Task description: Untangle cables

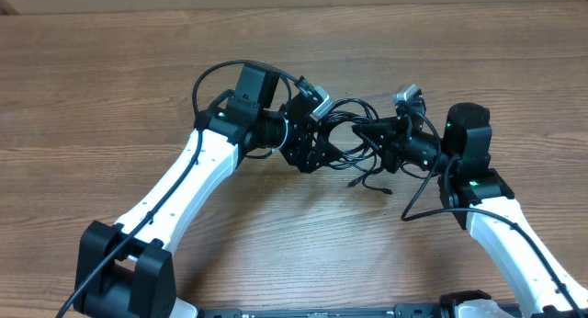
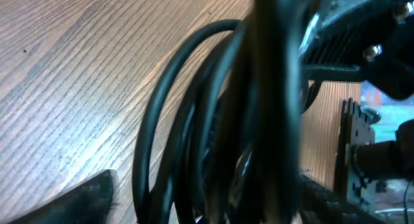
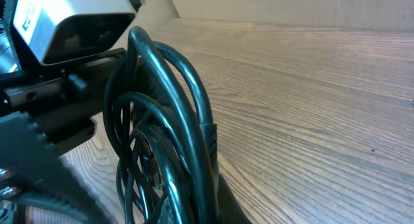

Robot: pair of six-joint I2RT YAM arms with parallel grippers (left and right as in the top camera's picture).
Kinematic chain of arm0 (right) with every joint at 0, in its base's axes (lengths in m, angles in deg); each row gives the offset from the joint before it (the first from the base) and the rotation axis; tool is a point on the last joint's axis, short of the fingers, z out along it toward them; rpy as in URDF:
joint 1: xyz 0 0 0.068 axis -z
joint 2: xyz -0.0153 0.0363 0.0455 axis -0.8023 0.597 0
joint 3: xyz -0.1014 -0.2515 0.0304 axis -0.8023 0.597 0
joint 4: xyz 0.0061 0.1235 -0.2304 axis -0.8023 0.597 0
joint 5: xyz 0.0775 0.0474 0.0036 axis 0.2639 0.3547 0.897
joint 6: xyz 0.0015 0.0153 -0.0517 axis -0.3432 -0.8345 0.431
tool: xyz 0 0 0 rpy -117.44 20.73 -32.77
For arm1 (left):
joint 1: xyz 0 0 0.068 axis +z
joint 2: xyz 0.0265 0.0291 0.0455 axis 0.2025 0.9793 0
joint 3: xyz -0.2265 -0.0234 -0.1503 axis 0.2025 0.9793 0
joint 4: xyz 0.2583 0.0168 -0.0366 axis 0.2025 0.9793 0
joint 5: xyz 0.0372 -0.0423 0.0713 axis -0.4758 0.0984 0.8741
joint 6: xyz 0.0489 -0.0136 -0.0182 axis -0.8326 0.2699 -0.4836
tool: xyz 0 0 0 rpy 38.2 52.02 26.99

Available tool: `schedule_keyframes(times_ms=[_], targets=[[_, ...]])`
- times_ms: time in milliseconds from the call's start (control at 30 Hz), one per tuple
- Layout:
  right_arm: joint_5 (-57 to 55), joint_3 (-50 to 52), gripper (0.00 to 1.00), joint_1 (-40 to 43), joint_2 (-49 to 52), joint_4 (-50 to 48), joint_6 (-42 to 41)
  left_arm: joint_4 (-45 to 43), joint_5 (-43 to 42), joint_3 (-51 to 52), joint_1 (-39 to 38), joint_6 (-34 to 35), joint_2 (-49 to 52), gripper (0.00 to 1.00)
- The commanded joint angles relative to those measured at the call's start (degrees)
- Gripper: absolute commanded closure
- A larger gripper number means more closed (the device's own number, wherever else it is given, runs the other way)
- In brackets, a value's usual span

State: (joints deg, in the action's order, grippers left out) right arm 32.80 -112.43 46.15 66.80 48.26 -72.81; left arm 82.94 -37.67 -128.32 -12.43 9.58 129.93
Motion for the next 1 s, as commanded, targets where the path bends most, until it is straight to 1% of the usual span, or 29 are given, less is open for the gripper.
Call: schedule_keyframes(times_ms=[0, 33, 67, 100, 133, 333, 533, 667, 700, 733, 767, 800, 867, 933, 967], targets=[[-0.37, -0.83, 0.96, 0.20, -0.63, -0.44, -1.20, 0.13, 0.15, 0.13, 0.26, 0.50, -0.85, 0.36], [-1.40, -0.83, 0.96, 0.20, -0.63, -0.26, -1.20, 0.13, 0.15, 0.13, 0.26, 0.50, -0.85, 0.47], [-2.27, -0.83, 0.96, 0.20, -0.63, -0.15, -1.20, 0.13, 0.15, 0.13, 0.26, 0.50, -0.85, 0.55], [-3.30, -0.83, 0.96, 0.20, -0.63, 0.00, -1.20, 0.13, 0.15, 0.13, 0.26, 0.50, -0.85, 0.61], [-4.00, -0.83, 0.96, 0.20, -0.63, 0.13, -1.20, 0.15, 0.15, 0.13, 0.26, 0.50, -0.85, 0.62], [-5.86, -0.83, 0.96, 0.20, -0.63, 0.17, -0.94, 0.13, 0.15, 0.13, 0.26, 0.50, -0.85, 0.61], [-9.20, -0.83, 0.96, 0.20, -0.63, 2.23, 0.09, 0.15, 0.17, 0.13, 0.26, 0.50, -0.85, 0.61], [-9.16, -0.83, 0.96, 0.20, -0.63, 2.45, 0.07, 0.11, 0.20, 0.13, 0.26, 0.50, -0.85, 0.62], [-9.14, -0.83, 0.96, 0.20, -0.63, 2.45, 0.07, 0.09, 0.20, 0.13, 0.26, 0.50, -0.85, 0.65], [-9.07, -0.83, 0.96, 0.20, -0.63, 2.45, 0.07, -0.07, 0.17, 0.13, 0.26, 0.50, -0.85, 0.73], [-8.76, -0.83, 0.96, 0.17, -0.63, 2.43, 0.09, -0.15, 0.17, 0.13, 0.26, 0.52, -0.85, 0.76], [-8.50, -0.83, 0.96, 0.17, -0.63, 2.43, 0.09, -0.31, 0.17, 0.13, 0.26, 0.52, -0.85, 0.77], [-8.02, -0.83, 0.96, 0.17, -0.63, 2.43, 0.09, -0.74, 0.13, 0.13, 0.26, 0.52, -0.85, 0.71], [-7.85, -0.83, 0.96, 0.17, -0.63, 2.45, 0.07, -0.87, 0.11, 0.13, 0.26, 0.52, -0.85, 0.61], [-7.63, -0.83, 0.96, 0.17, -0.63, 2.43, 0.09, -0.94, 0.11, 0.13, 0.24, 0.55, -0.85, 0.59]])
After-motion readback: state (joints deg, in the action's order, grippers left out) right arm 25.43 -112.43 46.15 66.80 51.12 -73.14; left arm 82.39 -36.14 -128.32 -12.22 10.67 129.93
